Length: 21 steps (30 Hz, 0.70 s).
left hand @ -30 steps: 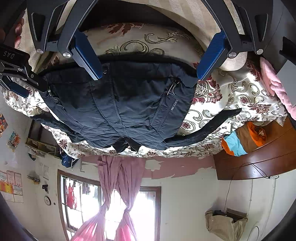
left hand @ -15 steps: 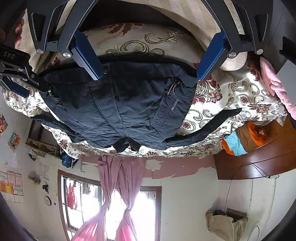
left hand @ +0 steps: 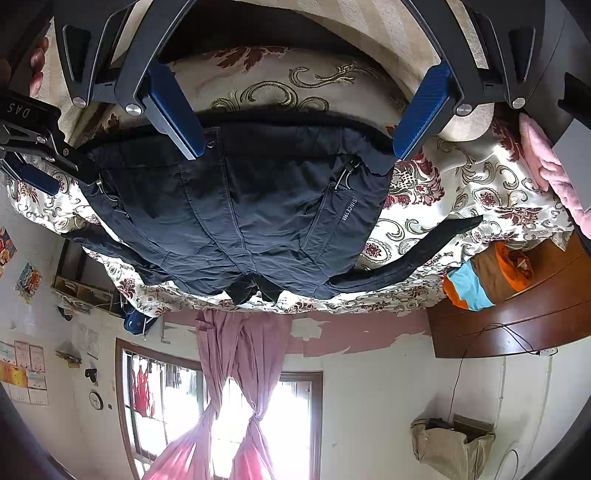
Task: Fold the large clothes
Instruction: 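Reach the right tool to the jacket sleeve and grasp its cuff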
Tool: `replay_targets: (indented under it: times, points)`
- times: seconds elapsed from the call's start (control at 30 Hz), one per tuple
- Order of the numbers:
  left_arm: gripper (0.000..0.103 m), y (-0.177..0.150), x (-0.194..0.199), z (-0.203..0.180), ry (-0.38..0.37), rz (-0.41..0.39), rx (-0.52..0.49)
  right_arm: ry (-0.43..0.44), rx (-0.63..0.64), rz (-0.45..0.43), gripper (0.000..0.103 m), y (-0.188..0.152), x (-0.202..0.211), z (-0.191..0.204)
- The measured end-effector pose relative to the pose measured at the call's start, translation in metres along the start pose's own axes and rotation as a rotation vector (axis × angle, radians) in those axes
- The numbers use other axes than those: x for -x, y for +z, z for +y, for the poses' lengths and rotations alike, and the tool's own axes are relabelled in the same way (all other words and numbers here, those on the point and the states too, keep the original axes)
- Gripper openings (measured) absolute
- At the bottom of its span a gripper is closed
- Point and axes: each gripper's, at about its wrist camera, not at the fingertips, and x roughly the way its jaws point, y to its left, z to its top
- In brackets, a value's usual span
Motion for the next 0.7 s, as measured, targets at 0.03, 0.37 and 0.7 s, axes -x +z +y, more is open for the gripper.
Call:
replay_targets:
  times: [0.03, 0.37, 0.7]
  points:
    - [0.103, 0.000, 0.000, -0.001, -0.001, 0.000, 0.000, 0.000, 0.000, 0.001, 0.102, -0.001, 0.000, 0.001]
    - [0.103, -0.002, -0.005, -0.001, 0.026, 0.030, 0.006, -0.013, -0.007, 0.068, 0.102, -0.004, -0.010, 0.001]
    - [0.103, 0.021, -0.068, -0.002, 0.061, 0.192, 0.004, -0.100, -0.064, 0.169, 0.102, 0.015, -0.054, -0.038]
